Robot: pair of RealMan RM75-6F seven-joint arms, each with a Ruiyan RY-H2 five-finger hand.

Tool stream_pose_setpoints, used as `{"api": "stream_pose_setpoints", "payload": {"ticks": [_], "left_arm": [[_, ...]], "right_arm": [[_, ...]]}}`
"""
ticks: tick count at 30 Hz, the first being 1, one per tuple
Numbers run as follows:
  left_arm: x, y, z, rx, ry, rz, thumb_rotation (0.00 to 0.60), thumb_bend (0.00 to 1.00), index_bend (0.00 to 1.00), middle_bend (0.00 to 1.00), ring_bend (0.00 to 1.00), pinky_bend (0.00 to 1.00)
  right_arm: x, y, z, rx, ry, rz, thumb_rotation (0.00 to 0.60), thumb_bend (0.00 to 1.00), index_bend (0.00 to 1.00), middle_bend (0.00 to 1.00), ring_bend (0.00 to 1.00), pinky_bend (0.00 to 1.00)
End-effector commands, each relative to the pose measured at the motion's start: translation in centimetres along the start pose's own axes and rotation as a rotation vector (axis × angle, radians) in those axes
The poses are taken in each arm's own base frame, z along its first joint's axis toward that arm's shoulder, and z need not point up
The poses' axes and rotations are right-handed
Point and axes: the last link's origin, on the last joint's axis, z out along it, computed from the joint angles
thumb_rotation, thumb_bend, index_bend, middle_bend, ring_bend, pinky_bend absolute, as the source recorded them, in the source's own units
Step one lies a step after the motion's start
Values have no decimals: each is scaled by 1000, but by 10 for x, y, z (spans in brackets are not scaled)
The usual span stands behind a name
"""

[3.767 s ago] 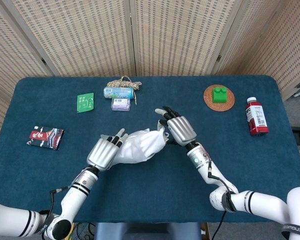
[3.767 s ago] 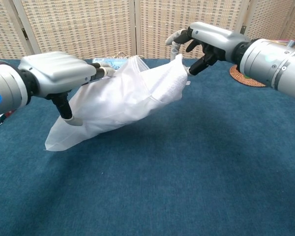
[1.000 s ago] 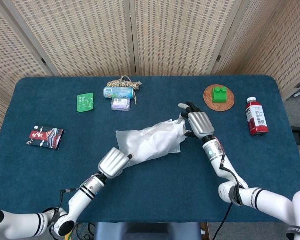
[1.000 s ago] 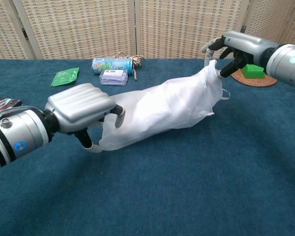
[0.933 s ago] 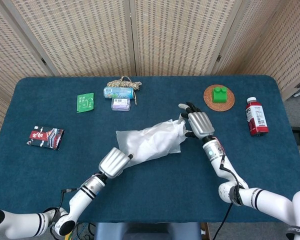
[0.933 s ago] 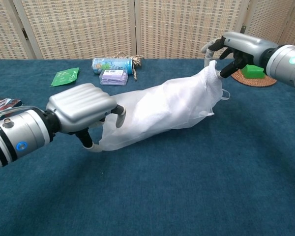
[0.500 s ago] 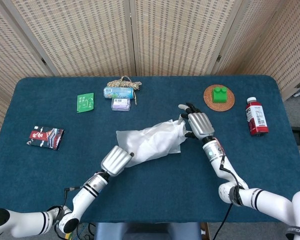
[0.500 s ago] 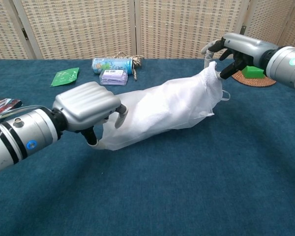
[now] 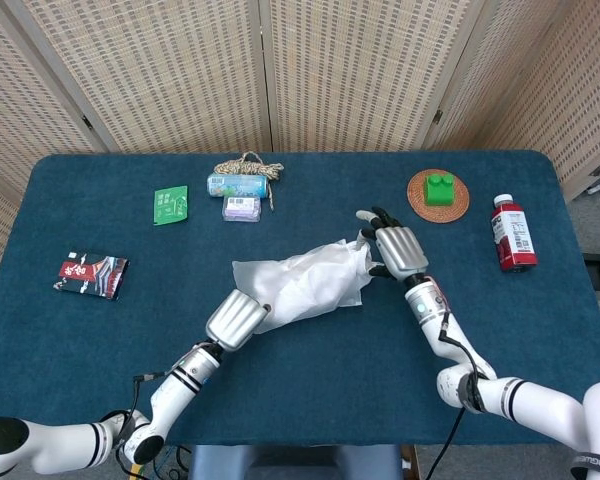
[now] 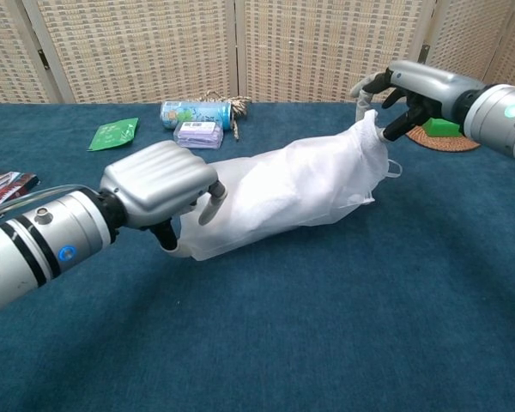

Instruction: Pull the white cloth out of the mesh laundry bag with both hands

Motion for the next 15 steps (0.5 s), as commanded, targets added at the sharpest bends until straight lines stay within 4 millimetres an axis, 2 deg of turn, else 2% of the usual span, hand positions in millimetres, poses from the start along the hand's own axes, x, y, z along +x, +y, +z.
{"api": "stream_pose_setpoints", "payload": {"ticks": [1, 8, 15], "left_arm": [[0, 0, 1, 1, 2, -6, 600, 0, 565, 1000, 963, 1000], [-1, 0, 2, 10, 11, -20, 600, 15, 537, 1000, 969, 1000], [-2, 1, 2, 10, 14, -26, 600, 153, 545, 1000, 973, 1000]], "right_arm": [[0, 0, 0, 1, -1, 1, 600, 532, 709, 158, 20, 195], [-1, 0, 0, 1, -1, 3, 600, 531, 709, 159, 20, 195], [-1, 0, 0, 1, -3, 4, 600, 531, 709, 161, 20, 196]]}}
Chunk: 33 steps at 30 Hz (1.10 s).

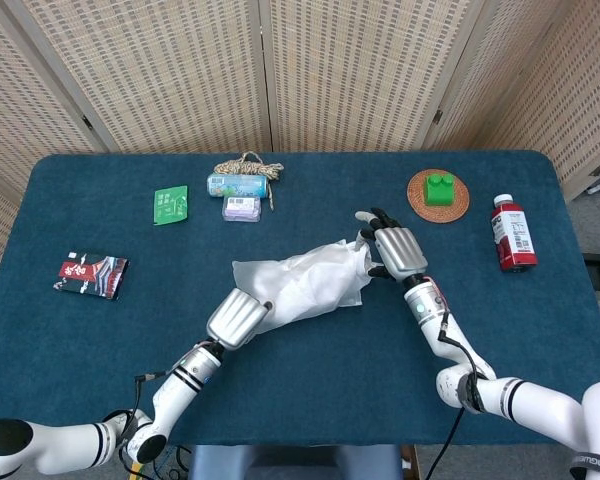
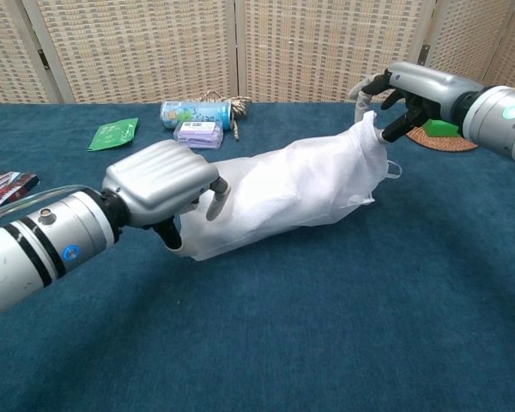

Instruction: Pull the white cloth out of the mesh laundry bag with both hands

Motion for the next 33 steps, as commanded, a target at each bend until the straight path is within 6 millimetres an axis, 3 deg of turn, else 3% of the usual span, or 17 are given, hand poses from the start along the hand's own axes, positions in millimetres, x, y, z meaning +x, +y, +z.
{"api": "stream_pose_setpoints", "payload": {"ticks": [1, 6, 19, 33], "left_arm": [[0, 0, 0, -1, 0, -3, 600, 170, 546, 1000, 973, 1000], [1, -1, -1, -1, -2, -8, 600, 265, 549, 1000, 973, 1000], [2, -4, -6, 6, 2, -18, 600, 351, 577, 1000, 974, 1000], [2, -43, -25, 125, 5, -10, 600, 355, 630, 1000, 973, 1000]], "right_arm": [[0, 0, 0, 0, 0, 0, 600, 531, 709, 161, 20, 195], [0, 0, 0, 1, 0, 1, 600, 531, 709, 162, 20, 195], [4, 5, 0, -13, 10, 0, 600, 537, 715, 166, 20, 195], [27, 15, 0, -47, 77, -3, 600, 568, 731, 185, 20, 195]]}}
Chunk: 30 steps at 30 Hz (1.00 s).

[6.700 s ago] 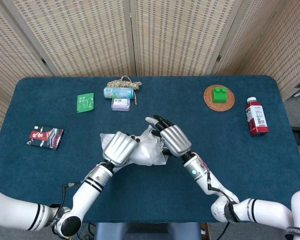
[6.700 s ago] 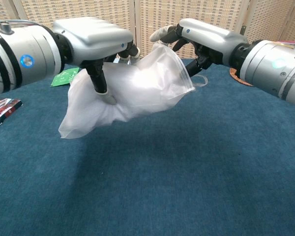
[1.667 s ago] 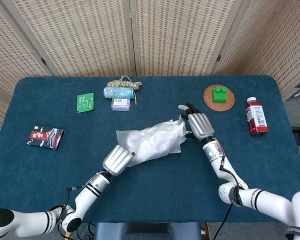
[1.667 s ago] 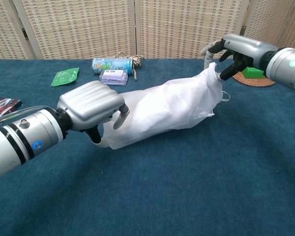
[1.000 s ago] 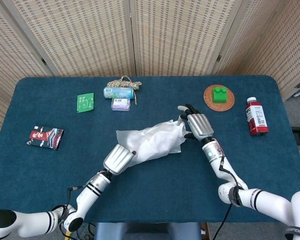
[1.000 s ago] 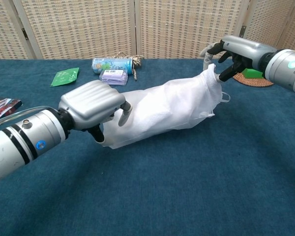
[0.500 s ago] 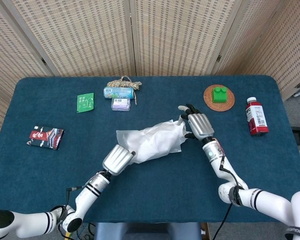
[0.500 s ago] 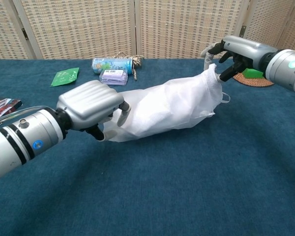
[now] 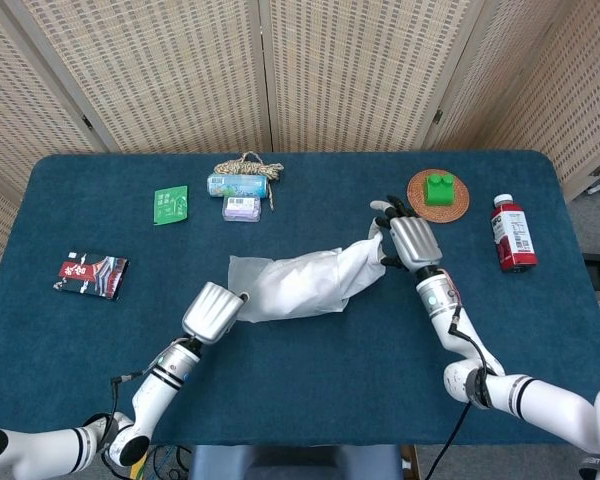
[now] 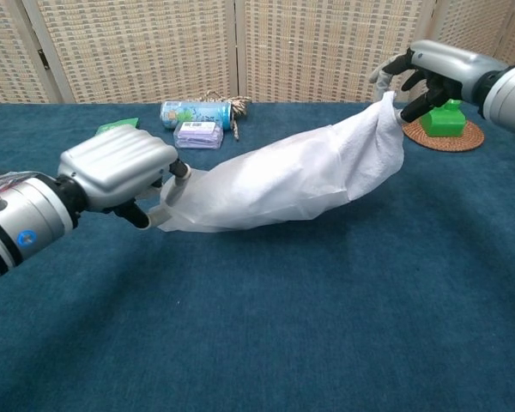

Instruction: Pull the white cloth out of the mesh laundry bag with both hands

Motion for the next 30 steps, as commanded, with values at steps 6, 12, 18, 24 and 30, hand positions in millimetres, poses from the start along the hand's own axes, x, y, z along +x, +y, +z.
{"api": "stream_pose_setpoints", "payload": {"ticks": [6, 12, 18, 24, 30], "left_arm": [[-4, -35, -18, 85, -18, 17, 600, 356, 630, 1000, 973, 1000], [-13, -68, -39, 166, -50, 34, 600, 355, 630, 1000, 969, 1000], [-19, -92, -55, 227, -73, 39, 600, 356, 630, 1000, 967, 1000], [-17, -103, -59, 252, -61, 28, 600, 348, 553, 1000, 958, 1000], [-6, -101, -63, 248, -31, 28, 600, 89, 66, 938, 889, 1000]], "right_arm": [[20, 5, -1, -17, 60, 21, 600, 568, 731, 188, 20, 196], [34, 13, -5, -36, 99, 35, 600, 567, 731, 189, 20, 195], [38, 16, -8, -41, 104, 43, 600, 567, 731, 190, 20, 195], [34, 12, -8, -18, 89, 30, 600, 276, 602, 187, 20, 196], [40, 7, -12, 9, 97, -9, 600, 0, 44, 159, 20, 195]]}}
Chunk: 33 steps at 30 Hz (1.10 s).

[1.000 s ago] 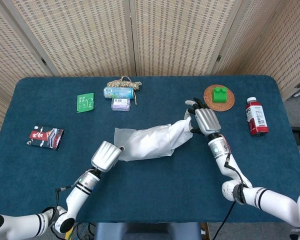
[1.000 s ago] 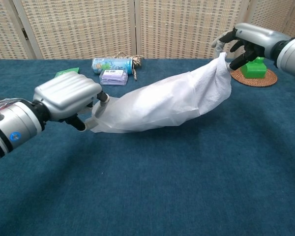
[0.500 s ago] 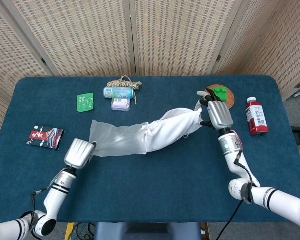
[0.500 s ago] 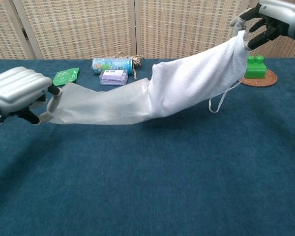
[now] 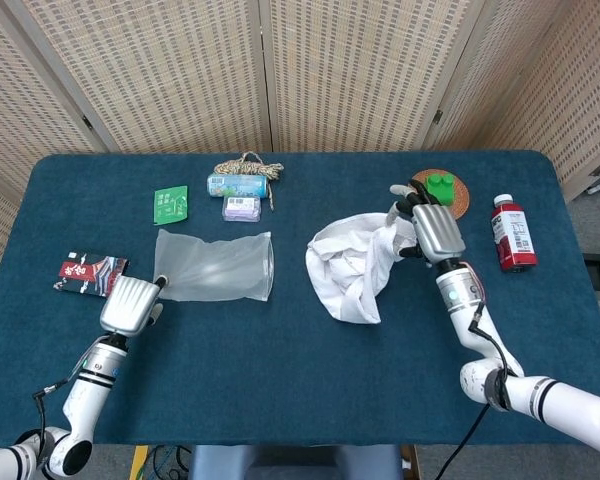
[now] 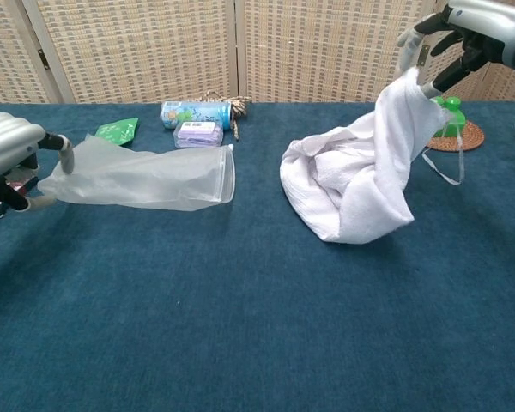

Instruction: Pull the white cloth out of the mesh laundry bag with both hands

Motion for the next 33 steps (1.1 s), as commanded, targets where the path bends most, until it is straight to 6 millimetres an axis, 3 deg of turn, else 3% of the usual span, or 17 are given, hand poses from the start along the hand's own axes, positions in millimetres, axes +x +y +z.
{"api": "stream_pose_setpoints", "payload": {"ticks": [1, 8, 11, 14, 22, 29, 33], "left_arm": [[8, 0, -3, -2, 31, 0, 600, 68, 30, 909, 873, 1000], [27, -11, -14, 21, 84, -11, 600, 30, 1, 624, 692, 919], [33, -19, -23, 15, 68, -54, 600, 31, 66, 541, 537, 701], [38, -32, -32, 25, 58, -111, 600, 30, 155, 506, 413, 552], [48, -75, -73, 89, 74, -96, 600, 30, 214, 490, 395, 525], [52, -106, -115, 182, 61, -83, 600, 30, 222, 483, 395, 525], [51, -112, -133, 197, 45, -73, 600, 30, 222, 481, 394, 525]], "right_arm": [[6, -1, -3, 13, 14, -25, 600, 0, 8, 157, 20, 195], [32, 5, -24, 7, 46, -91, 600, 0, 0, 158, 20, 195], [43, 14, -40, -25, 29, -136, 600, 0, 25, 159, 22, 195], [54, 26, -59, -70, 19, -179, 600, 0, 172, 163, 32, 195], [77, 50, -123, -152, 31, -230, 600, 0, 272, 192, 64, 198], [75, 63, -173, -175, 51, -224, 600, 0, 313, 217, 84, 199], [69, 71, -199, -189, 59, -221, 600, 0, 315, 220, 88, 199]]}}
